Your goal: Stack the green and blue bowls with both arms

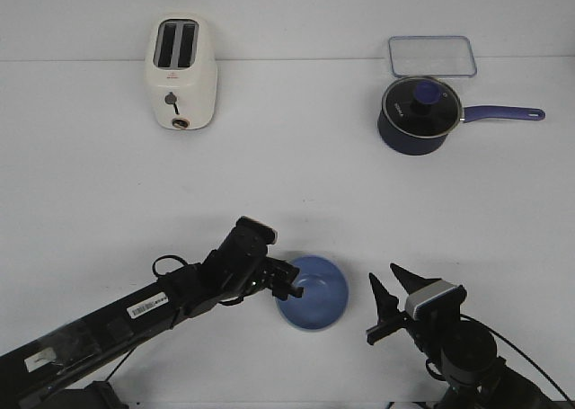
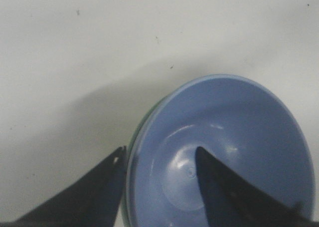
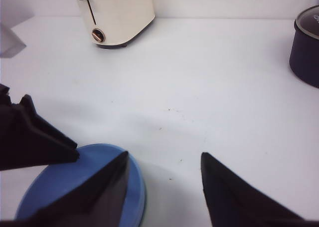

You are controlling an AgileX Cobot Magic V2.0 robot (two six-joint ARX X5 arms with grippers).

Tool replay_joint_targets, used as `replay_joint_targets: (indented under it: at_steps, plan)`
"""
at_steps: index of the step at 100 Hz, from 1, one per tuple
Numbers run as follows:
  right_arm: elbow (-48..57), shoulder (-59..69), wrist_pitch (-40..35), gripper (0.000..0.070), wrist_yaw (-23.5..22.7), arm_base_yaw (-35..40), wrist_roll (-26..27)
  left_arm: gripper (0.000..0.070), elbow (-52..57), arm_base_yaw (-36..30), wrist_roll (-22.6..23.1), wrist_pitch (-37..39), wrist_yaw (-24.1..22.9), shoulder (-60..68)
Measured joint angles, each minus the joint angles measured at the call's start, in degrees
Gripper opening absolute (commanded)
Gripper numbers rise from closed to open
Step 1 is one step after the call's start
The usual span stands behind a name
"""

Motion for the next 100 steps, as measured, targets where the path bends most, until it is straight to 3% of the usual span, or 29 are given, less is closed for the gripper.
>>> replay_joint_targets:
  at_steps: [24, 51, 56, 60, 65, 67, 82, 100]
  plan:
    - [0.0, 0.0, 0.0, 0.0296, 0.0, 0.0, 0.0, 0.0352, 0.0, 2.7, 2.1, -1.9, -3.5, -6.5]
    - [0.0, 0.0, 0.0, 0.0293, 0.0, 0.0, 0.0, 0.0349, -2.2, 8.9, 7.0, -10.4, -17.0, -33.2]
    - [0.0, 0.0, 0.0, 0.0258, 0.0, 0.0, 0.0, 0.0325, -5.2, 9.1, 7.0, -11.7, -18.3, -37.9]
    - [0.0, 0.0, 0.0, 0.0177, 0.0, 0.0, 0.0, 0.0273, -8.1, 9.1, 6.9, -12.6, -19.1, -41.6]
    - [0.0, 0.0, 0.0, 0.0000, 0.0, 0.0, 0.0, 0.0097, -11.6, 9.1, 6.3, -13.0, -19.2, -45.6]
    - [0.0, 0.0, -0.1, 0.0000, 0.0, 0.0, 0.0, 0.0000, -12.9, 9.1, 6.0, -13.0, -19.2, -46.9]
    - [0.0, 0.0, -0.5, 0.0006, 0.0, 0.0, -0.5, 0.0011, -20.6, 9.1, 2.9, -13.2, -19.2, -53.0]
    - [0.0, 0.0, -0.5, 0.0006, 0.0, 0.0, -0.5, 0.0015, -21.6, 9.1, 1.9, -13.0, -19.2, -53.6]
